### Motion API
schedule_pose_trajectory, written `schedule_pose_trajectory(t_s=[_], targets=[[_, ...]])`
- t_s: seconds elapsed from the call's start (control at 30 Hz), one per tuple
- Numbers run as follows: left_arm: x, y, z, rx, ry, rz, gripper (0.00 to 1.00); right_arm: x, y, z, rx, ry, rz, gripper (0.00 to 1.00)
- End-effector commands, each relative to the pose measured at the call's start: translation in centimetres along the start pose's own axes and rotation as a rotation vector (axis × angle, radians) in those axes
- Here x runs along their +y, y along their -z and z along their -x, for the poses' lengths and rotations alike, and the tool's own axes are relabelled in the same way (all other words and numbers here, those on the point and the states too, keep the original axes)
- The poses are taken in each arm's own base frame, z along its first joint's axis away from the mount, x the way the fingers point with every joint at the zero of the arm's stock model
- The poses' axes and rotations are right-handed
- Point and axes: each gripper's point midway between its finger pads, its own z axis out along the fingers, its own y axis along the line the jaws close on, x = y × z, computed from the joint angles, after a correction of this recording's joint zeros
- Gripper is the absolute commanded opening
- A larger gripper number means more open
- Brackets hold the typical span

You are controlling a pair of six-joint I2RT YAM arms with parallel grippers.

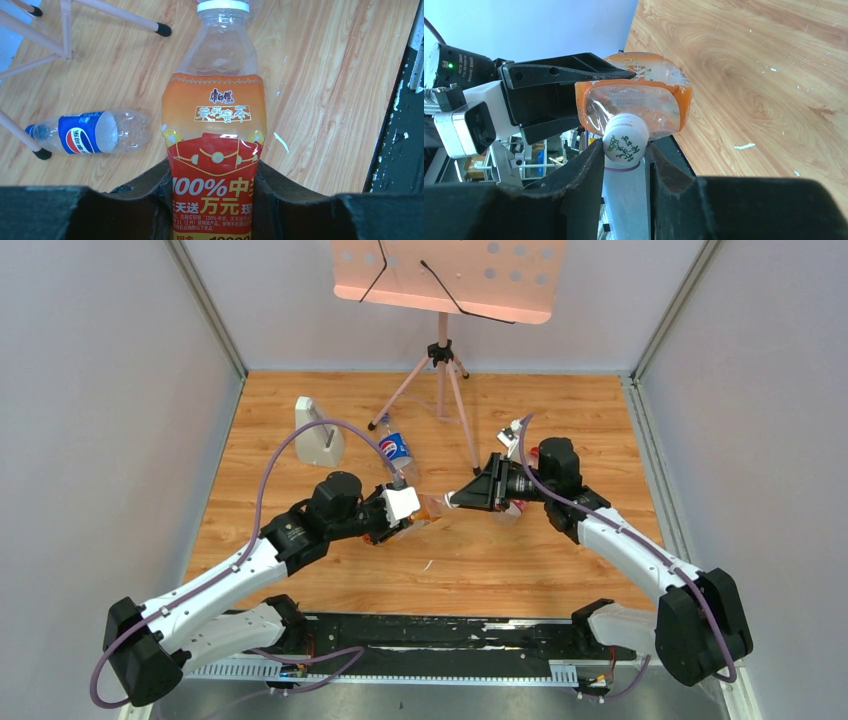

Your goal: Unscrew the bottle caps

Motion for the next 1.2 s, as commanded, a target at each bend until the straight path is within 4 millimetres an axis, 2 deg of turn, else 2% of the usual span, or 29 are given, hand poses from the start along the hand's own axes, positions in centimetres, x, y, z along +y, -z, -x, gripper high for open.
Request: schedule_pose_trajectory(t_s=[0.0,0.13,0.27,0.3,0.4,0.5,0.57,0.73,0.97,1.17], targets=[[0.5,-0.1,1.7,-0.061,-0.009,0.018,0.00,2.6,0.3,0.7,-0.005,0.198,0.090,0.03],[-0.3,-0.2,2.3,-0.089,0.032,-0.020,0.00,2.3,0.9,0.4,-0.038,0.490,0.119,0.00],[-1.8,-0.1,3.1,-0.127,0.055,-0.117,0.00,2.1,1.4,-1.1,0.002,0.807,0.208,0.00],[-2.9,0.4,3.8,-0.165,0.072,-0.208,0.00,2.2,1.8,-2.2,0.037,0.923,0.264,0.00],[-3.6,1.2,4.5,-0.188,0.082,-0.286,0.00,2.3,2.1,-2.9,0.061,1.066,0.318,0.00],[-4.3,1.5,4.5,-0.177,0.099,-0.349,0.00,2.8,2.2,-2.1,0.047,1.170,0.305,0.00],[-4.4,1.4,4.5,-0.167,0.109,-0.362,0.00,3.2,2.3,-1.8,0.039,1.172,0.305,0.02],[-4.2,1.2,4.1,-0.152,0.111,-0.350,0.00,3.2,2.3,-2.1,0.050,1.098,0.300,0.25],[-2.9,0.8,3.2,-0.125,0.099,-0.263,0.00,3.2,2.4,-1.1,-0.022,0.930,0.205,0.48],[-1.3,0.7,2.6,-0.102,0.090,-0.156,0.00,3.9,2.8,-1.7,-0.025,0.777,0.206,0.59]])
